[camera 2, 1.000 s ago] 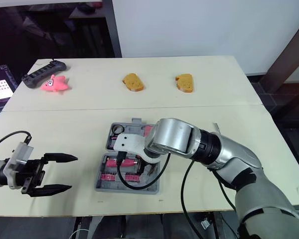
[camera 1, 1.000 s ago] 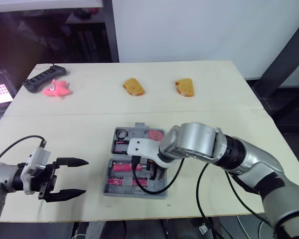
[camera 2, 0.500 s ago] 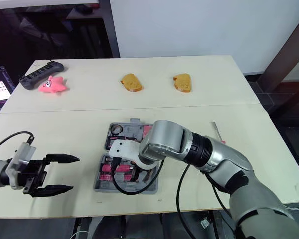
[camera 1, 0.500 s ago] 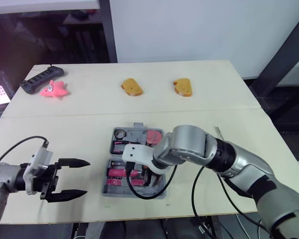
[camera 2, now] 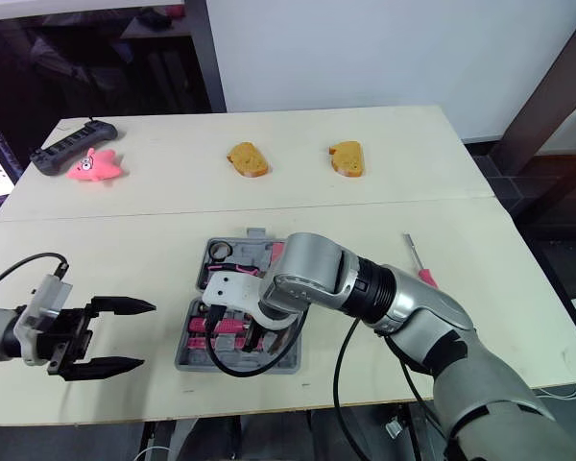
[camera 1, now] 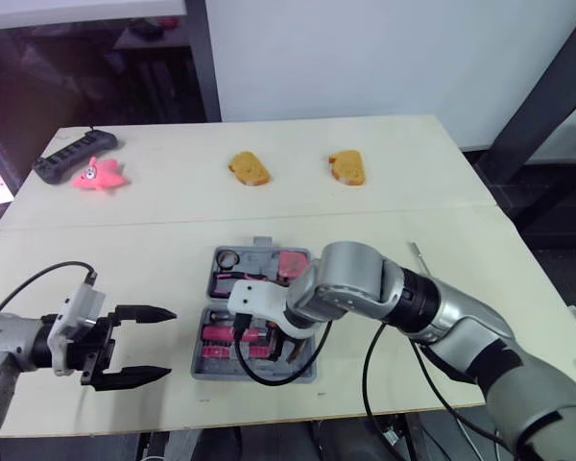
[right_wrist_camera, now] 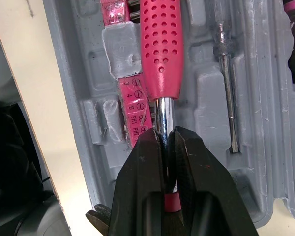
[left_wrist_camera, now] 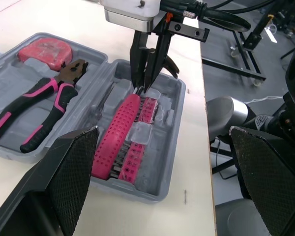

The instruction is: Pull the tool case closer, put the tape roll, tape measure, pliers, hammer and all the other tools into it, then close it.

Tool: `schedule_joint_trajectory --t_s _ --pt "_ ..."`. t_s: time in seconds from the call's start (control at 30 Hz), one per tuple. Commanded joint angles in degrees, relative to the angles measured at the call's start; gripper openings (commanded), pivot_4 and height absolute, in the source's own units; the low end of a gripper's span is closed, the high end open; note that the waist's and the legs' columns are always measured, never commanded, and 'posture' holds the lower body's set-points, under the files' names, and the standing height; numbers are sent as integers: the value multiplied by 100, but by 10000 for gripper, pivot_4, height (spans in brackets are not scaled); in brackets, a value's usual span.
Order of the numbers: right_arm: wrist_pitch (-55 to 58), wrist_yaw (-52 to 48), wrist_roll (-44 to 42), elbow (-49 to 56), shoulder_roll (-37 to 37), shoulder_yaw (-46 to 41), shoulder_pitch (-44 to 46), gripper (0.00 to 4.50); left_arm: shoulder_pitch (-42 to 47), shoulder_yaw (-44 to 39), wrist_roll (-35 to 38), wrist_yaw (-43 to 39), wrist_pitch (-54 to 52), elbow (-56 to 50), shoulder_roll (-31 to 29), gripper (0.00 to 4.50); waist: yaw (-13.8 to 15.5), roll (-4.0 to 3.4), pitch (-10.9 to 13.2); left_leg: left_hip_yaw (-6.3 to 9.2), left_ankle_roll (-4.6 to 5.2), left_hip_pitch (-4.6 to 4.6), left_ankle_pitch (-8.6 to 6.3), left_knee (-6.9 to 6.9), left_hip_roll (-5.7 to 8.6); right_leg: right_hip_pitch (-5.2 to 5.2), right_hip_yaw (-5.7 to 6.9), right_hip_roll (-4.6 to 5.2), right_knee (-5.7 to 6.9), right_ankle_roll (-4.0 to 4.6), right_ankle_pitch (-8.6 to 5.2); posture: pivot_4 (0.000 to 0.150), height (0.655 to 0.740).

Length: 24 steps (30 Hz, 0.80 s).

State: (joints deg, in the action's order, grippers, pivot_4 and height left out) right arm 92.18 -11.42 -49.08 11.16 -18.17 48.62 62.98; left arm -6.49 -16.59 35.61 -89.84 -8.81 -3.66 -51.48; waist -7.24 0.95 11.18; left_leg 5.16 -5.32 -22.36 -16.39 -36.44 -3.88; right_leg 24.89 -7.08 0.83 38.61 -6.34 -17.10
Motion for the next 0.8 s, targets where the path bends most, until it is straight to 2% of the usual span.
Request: schedule_joint_trajectory --t_s 0.03,0.07,0.13,0.17,0.27,0.47,0.57,0.63,0.73,0.8 --pt "32 70 127 19 87 -187 32 9145 -16 -117 110 -1 -36 -147 -22 45000 0 0 0 1 0 0 0 -1 0 0 0 0 1 0 0 1500 7400" --pt "32 69 155 17 96 -196 35 11488 -7 -112 105 -8 -37 -140 -21 45000 1 0 0 1 0 0 0 -1 0 0 0 0 2 0 0 1500 7400" --pt "32 71 214 -2 108 -221 37 20526 20 -103 103 -7 -50 -126 -13 45000 4 0 0 1 0 0 0 -2 0 0 0 0 2 0 0 1500 7400" --pt "32 66 236 -7 108 -238 32 26862 30 -98 99 -4 -53 -124 -9 45000 4 0 0 1 0 0 0 -2 0 0 0 0 2 0 0 1500 7400" --pt "32 31 251 -5 112 -352 45 39630 72 -84 87 -19 -49 -82 -6 45000 4 0 0 1 0 0 0 -2 0 0 0 0 2 0 0 1500 7400" --pt "32 -67 162 384 -72 -1011 -152 39630 134 -75 87 -12 -71 -63 -7 45000 10 1 0 1 0 0 0 -2 0 -1 0 0 2 0 0 1500 7400" --pt "-174 -238 146 874 -26 -1828 -700 39630 159 -73 84 -13 -81 -52 -10 45000 23 2 -1 1 0 -1 0 -2 0 -1 0 0 1 0 0 1500 7400" --pt "-539 -443 201 1182 -155 -2053 -1047 39630 190 -68 80 -15 -97 -33 -15 45000 28 1 -1 2 0 -1 0 -1 0 -2 0 -1 1 0 -1 1500 7400" --pt "-1709 -779 575 1532 -388 -2248 -1805 31252 259 -42 67 -3 -118 2 -11 45000 33 2 -1 2 0 -1 0 -2 0 -4 1 -1 0 0 -1 1500 7400" --pt "-2606 -1202 754 1682 -429 -2312 -2367 21646 320 -12 57 7 -135 28 -9 45000 39 5 -3 2 0 -1 0 -4 1 -6 1 -2 -1 -1 -1 1500 7400"
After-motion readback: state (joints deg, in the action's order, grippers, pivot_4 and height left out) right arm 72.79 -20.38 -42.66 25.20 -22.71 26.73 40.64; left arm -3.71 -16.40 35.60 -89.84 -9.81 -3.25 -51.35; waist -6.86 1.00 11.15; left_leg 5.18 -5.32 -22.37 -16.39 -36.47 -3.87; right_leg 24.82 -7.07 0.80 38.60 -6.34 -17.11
